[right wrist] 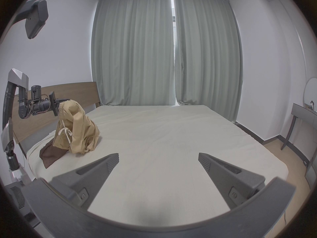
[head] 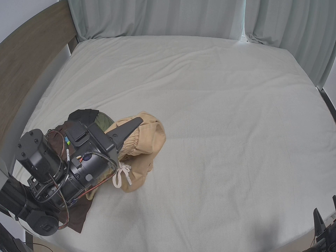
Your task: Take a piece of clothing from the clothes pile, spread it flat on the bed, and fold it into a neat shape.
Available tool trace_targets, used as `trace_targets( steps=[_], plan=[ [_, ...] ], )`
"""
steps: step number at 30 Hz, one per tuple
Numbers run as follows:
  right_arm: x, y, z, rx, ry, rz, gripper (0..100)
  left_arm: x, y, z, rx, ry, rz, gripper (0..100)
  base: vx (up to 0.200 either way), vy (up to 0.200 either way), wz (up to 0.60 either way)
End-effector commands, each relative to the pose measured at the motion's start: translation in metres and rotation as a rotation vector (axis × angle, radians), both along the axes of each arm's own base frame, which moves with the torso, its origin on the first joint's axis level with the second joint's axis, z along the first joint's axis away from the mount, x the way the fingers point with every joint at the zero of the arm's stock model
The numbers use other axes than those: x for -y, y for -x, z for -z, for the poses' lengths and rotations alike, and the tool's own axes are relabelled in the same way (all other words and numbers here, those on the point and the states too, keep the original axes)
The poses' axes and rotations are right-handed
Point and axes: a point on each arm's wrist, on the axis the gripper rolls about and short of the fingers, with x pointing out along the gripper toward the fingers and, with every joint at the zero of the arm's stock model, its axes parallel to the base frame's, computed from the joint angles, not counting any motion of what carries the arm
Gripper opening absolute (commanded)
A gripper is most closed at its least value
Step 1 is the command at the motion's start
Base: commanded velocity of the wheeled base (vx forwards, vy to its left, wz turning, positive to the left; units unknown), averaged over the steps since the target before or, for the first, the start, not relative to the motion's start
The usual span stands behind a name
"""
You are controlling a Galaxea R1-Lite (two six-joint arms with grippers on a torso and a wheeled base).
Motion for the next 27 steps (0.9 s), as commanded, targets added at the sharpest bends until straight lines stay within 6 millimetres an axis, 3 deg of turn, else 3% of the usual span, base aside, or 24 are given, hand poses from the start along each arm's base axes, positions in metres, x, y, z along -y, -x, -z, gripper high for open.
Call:
trace_targets(
  steps=[1,16,27],
  plan=[
    [0.000,0.000,0.005,-0.006,0.000,0.000,100,0.010,0.004,-0.008,0.026,0.024,0.023,0,0.000,0.000,0.00],
    [0.000,-0.001,0.005,-0.007,0.000,0.000,100,0.059,0.020,-0.031,0.093,0.112,0.133,0,0.000,0.000,0.00],
    [0.000,0.000,0.005,-0.006,0.000,-0.001,100,0.100,0.023,-0.003,0.030,0.060,0.242,0,0.000,0.000,0.00]
  ],
)
